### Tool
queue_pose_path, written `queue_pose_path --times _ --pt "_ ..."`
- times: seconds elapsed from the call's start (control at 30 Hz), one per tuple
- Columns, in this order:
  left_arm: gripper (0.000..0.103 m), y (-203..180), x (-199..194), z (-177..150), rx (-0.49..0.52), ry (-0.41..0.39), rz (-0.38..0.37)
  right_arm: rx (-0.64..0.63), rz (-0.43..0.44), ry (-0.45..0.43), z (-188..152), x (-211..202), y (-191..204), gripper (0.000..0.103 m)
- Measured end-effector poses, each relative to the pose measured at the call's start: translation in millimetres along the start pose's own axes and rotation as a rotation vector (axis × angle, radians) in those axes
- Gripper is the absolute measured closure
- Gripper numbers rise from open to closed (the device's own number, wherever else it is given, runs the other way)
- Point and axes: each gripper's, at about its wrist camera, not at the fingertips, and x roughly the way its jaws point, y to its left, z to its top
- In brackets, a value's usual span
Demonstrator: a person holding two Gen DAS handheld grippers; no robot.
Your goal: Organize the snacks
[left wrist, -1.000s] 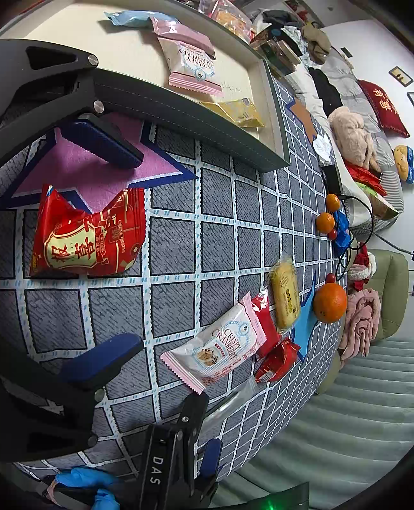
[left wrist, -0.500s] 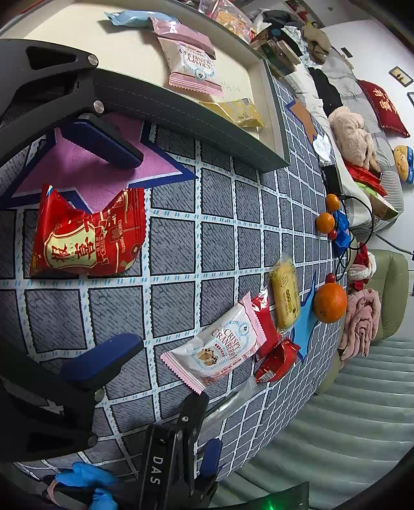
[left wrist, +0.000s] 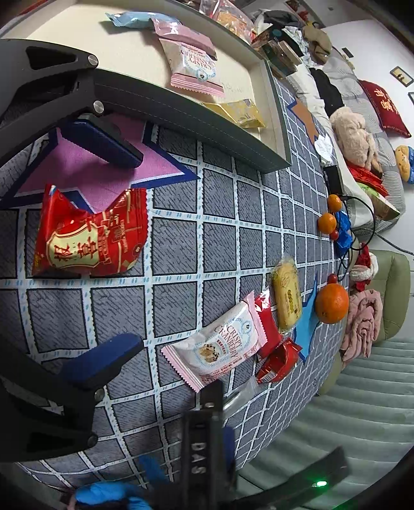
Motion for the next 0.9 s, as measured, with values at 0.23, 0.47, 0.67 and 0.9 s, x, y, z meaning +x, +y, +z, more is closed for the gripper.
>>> queue_pose_path --times 0.23,0.47,0.67,0.9 --pt "0.059 -2.5 -15.3 0.3 0.007 0.032 -0.037 0.015 0.087 0.029 -9.7 -15.3 -4.2 0.087" --pt "0.066 18.7 -28.9 0.5 -0.109 0.078 -0.158 0.094 0.181 0.021 -40.1 -40.7 -18.6 0.087" --pt "0.066 30.0 -51.9 4.4 -0.126 0.043 -0.163 0.120 0.234 -0.010 -42.0 -60.4 -19.1 0.087" --pt "0.066 46.8 -82.8 16.8 -0.133 -0.028 -0.150 0.090 0.288 -0.034 -29.1 -76.0 7.6 0.087"
